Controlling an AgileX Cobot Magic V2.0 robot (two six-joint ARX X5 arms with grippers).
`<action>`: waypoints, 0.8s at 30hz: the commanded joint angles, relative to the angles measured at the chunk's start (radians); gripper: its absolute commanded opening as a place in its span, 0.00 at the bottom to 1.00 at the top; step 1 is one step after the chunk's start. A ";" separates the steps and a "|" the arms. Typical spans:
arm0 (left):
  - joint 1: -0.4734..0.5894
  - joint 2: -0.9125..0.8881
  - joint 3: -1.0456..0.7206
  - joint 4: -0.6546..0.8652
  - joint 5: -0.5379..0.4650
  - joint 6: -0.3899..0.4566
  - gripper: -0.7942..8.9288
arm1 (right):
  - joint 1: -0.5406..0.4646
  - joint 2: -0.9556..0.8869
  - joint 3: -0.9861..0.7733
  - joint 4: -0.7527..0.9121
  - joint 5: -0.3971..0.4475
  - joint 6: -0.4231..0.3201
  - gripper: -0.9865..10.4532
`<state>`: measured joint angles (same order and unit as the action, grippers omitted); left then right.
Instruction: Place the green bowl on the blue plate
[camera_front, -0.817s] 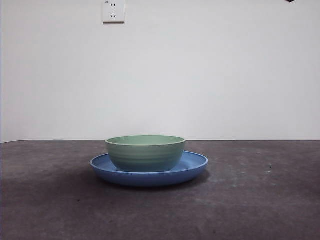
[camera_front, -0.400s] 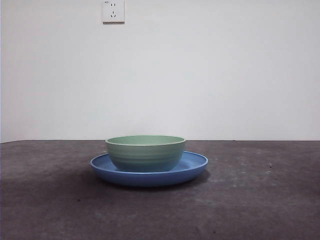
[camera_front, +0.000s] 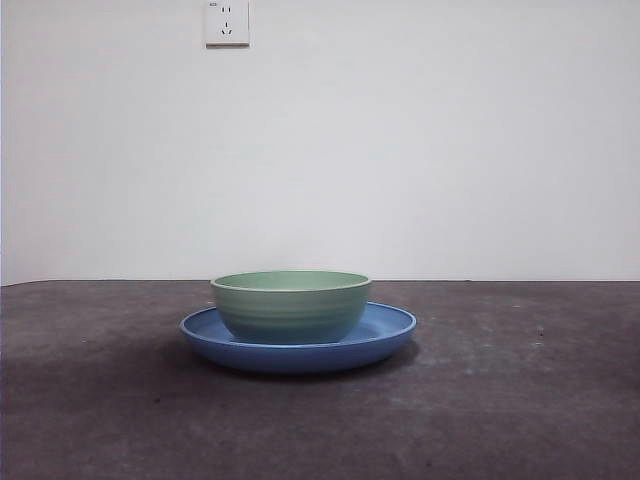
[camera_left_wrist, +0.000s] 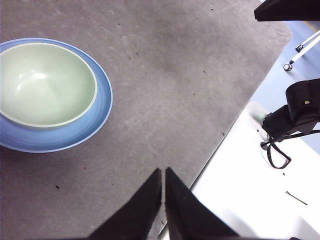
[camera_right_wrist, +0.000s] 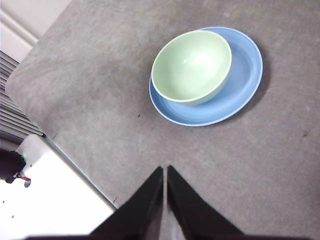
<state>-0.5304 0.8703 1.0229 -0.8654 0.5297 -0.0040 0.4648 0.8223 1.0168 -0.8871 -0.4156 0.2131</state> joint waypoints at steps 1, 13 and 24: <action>-0.005 0.005 0.008 0.006 0.005 0.018 0.09 | 0.008 0.006 0.021 0.020 0.000 -0.012 0.09; -0.005 0.005 0.008 0.006 0.005 0.018 0.09 | 0.008 0.006 0.021 0.030 0.000 -0.012 0.09; 0.093 -0.138 -0.029 0.317 -0.267 0.100 0.09 | 0.008 0.006 0.021 0.030 0.000 -0.012 0.09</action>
<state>-0.4480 0.7486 0.9951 -0.6327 0.3065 0.0658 0.4648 0.8223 1.0168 -0.8684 -0.4156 0.2131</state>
